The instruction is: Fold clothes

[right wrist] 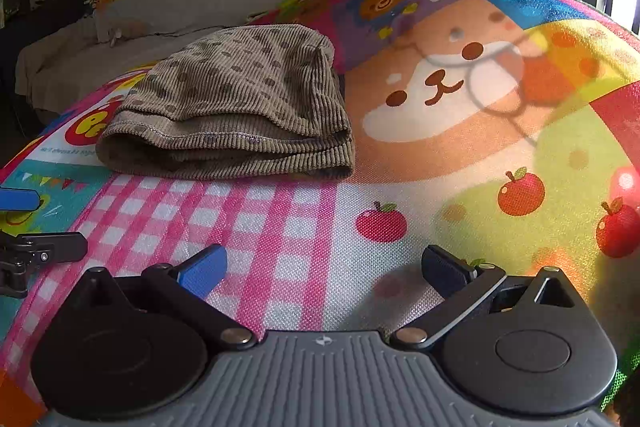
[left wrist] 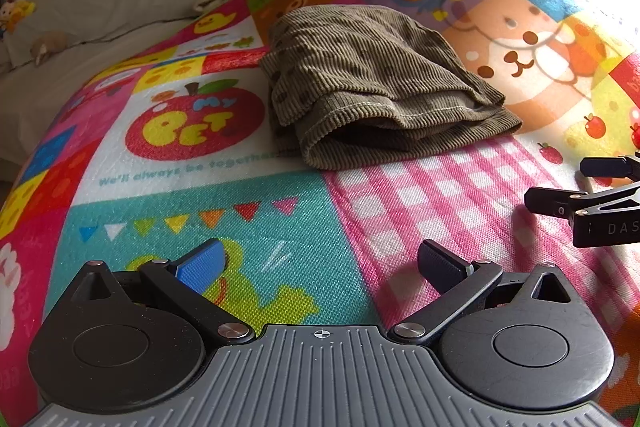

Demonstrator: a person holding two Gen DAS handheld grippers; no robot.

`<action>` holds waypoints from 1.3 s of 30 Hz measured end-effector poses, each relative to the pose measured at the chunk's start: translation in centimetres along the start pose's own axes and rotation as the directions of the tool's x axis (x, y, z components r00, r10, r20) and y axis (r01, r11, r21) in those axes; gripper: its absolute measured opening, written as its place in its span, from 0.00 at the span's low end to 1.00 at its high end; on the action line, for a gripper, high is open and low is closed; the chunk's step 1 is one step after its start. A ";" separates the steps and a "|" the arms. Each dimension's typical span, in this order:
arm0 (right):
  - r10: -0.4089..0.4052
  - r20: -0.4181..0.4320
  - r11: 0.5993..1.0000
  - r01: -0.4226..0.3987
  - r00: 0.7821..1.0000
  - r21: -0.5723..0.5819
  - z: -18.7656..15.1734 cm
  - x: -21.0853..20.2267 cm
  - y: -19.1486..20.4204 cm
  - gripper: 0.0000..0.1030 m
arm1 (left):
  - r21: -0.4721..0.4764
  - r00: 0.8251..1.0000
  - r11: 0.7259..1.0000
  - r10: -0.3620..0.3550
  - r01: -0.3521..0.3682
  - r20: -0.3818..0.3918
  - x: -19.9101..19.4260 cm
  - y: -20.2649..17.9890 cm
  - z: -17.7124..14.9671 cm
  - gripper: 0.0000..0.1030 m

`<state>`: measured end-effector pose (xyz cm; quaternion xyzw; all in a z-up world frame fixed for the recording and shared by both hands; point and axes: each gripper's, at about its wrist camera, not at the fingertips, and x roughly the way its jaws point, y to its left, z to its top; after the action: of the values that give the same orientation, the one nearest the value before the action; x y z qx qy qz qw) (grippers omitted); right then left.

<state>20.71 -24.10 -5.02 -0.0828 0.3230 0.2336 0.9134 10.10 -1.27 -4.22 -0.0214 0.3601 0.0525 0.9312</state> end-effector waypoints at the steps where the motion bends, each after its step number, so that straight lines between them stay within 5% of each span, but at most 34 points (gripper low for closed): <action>1: -0.001 0.000 1.000 0.001 1.000 0.001 0.0 0.0 0.0 1.00 | 0.004 1.000 1.000 -0.005 0.005 0.000 0.0 0.0 0.0 1.00; 14: -0.105 -0.005 0.991 0.105 0.994 0.086 -0.2 -0.5 -0.2 1.00 | 0.079 0.996 0.993 -0.092 0.092 -0.003 0.6 -1.0 0.8 1.00; 39: -0.104 -0.007 0.991 0.104 0.995 0.088 0.1 -0.1 -0.2 1.00 | 0.055 0.998 0.997 -0.062 0.062 -0.008 -0.9 -0.7 -0.4 1.00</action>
<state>20.80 -24.30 -4.90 -0.0595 0.3291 0.1713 0.9267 9.27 -2.09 -3.86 -0.0068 0.3635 0.0135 0.9315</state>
